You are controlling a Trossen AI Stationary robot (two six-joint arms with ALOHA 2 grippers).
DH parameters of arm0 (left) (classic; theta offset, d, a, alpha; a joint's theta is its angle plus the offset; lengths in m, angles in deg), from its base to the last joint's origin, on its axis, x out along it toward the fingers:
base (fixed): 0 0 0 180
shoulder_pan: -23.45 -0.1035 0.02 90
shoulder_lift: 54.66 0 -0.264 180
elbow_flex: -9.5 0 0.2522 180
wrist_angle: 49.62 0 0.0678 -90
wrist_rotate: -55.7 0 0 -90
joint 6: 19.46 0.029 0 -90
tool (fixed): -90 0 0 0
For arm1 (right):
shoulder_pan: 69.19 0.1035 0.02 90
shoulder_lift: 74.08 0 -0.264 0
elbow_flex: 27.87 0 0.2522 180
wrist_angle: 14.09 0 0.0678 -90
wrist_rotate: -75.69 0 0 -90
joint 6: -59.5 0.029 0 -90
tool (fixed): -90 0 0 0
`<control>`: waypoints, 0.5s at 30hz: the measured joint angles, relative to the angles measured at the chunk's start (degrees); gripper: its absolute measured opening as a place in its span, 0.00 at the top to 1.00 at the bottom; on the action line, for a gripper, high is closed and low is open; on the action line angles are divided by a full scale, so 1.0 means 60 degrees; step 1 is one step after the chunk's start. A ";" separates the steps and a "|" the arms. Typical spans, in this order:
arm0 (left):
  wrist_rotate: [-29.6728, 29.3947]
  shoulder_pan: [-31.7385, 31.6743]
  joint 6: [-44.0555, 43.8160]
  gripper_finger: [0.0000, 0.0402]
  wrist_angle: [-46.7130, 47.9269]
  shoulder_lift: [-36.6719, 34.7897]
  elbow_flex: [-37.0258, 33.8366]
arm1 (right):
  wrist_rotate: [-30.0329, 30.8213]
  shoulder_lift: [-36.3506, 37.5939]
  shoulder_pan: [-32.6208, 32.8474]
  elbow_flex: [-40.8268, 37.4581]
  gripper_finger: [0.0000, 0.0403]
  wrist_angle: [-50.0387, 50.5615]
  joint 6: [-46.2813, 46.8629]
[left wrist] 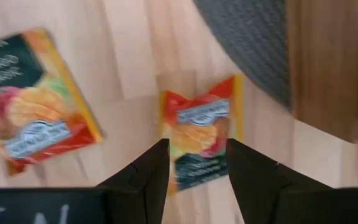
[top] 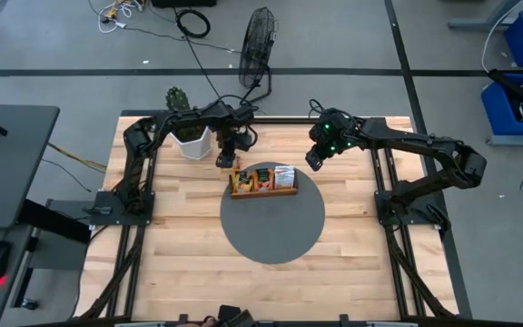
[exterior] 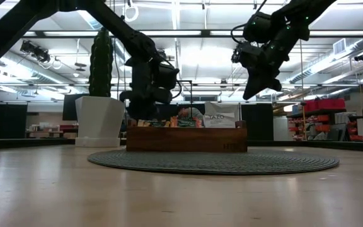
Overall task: Pick & Place Tea
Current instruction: Put the orange tea bag into the left section of the wooden organizer
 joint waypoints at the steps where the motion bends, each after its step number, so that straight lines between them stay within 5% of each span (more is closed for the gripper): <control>1: -0.0097 0.0000 0.0007 0.59 -0.0081 0.0000 0.0000 | -0.0018 0.0000 0.0000 0.0000 0.99 -0.0013 -0.0001; 15: -0.0275 -0.0025 0.0134 0.60 -0.0590 0.0423 -0.0004 | -0.0160 0.0000 0.0000 0.0000 0.99 -0.0245 -0.0023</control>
